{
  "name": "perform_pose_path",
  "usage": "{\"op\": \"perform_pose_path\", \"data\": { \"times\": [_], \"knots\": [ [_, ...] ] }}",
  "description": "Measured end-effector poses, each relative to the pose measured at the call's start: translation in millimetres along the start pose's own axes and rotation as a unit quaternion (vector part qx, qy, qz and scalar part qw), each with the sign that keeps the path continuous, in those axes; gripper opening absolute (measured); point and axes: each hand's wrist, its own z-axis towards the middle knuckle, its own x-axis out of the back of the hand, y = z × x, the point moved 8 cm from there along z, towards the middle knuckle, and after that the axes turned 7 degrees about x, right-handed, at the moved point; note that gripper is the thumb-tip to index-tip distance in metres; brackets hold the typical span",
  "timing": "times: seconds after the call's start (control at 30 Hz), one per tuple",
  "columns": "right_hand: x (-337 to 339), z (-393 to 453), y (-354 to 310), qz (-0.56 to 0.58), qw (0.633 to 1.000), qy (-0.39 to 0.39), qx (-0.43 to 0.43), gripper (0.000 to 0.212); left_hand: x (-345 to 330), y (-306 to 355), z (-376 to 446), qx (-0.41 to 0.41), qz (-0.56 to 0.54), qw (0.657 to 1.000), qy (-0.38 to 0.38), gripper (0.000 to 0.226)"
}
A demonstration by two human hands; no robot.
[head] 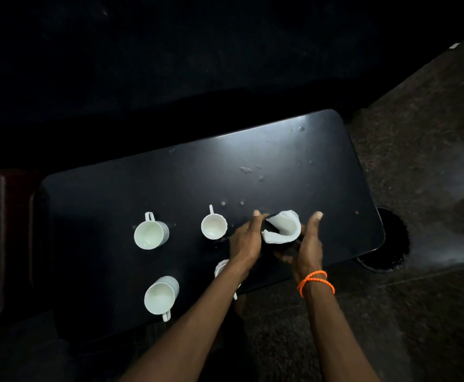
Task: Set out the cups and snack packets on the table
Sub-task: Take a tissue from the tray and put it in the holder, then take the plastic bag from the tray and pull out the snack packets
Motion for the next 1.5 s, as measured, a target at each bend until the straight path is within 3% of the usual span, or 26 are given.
{"op": "perform_pose_path", "data": {
  "times": [0.4,0.53,0.63,0.73,0.83,0.9,1.07,1.2,1.3,1.37,1.5],
  "knots": [
    [10,2,-5,-0.071,0.997,0.028,0.025,0.091,-2,-9,-5,-0.011,-0.018,1.0,-0.007,0.048],
    [10,-13,-48,-0.157,0.963,0.118,0.186,0.098,11,-14,-12,0.012,-0.107,0.994,-0.036,0.049],
    [-19,-36,-89,-0.194,0.91,0.12,0.346,0.09,32,-15,-22,0.053,-0.222,0.971,-0.069,0.053],
    [-71,-65,-115,-0.251,0.842,0.073,0.472,0.069,64,-6,-33,0.047,-0.257,0.962,-0.083,0.057],
    [-140,-93,-121,-0.261,0.802,-0.004,0.537,0.046,109,9,-43,0.019,-0.306,0.949,-0.077,0.057],
    [-194,-112,-114,-0.264,0.781,-0.063,0.562,0.042,146,14,-45,0.001,-0.331,0.941,-0.063,0.054],
    [-324,-174,-64,-0.289,0.76,-0.212,0.542,0.064,270,5,-43,-0.021,-0.42,0.906,0.039,0.056],
    [-414,-237,-9,-0.34,0.673,-0.335,0.564,0.065,380,-25,-46,-0.043,-0.446,0.887,0.116,0.048],
    [-468,-269,34,-0.372,0.63,-0.392,0.558,0.068,449,-56,-53,-0.044,-0.466,0.867,0.168,0.046],
    [-498,-286,61,-0.377,0.62,-0.418,0.547,0.069,490,-76,-56,-0.048,-0.482,0.852,0.197,0.045],
    [-552,-304,117,-0.399,0.642,-0.456,0.469,0.073,557,-111,-60,-0.052,-0.496,0.83,0.25,0.051]
  ]
}}
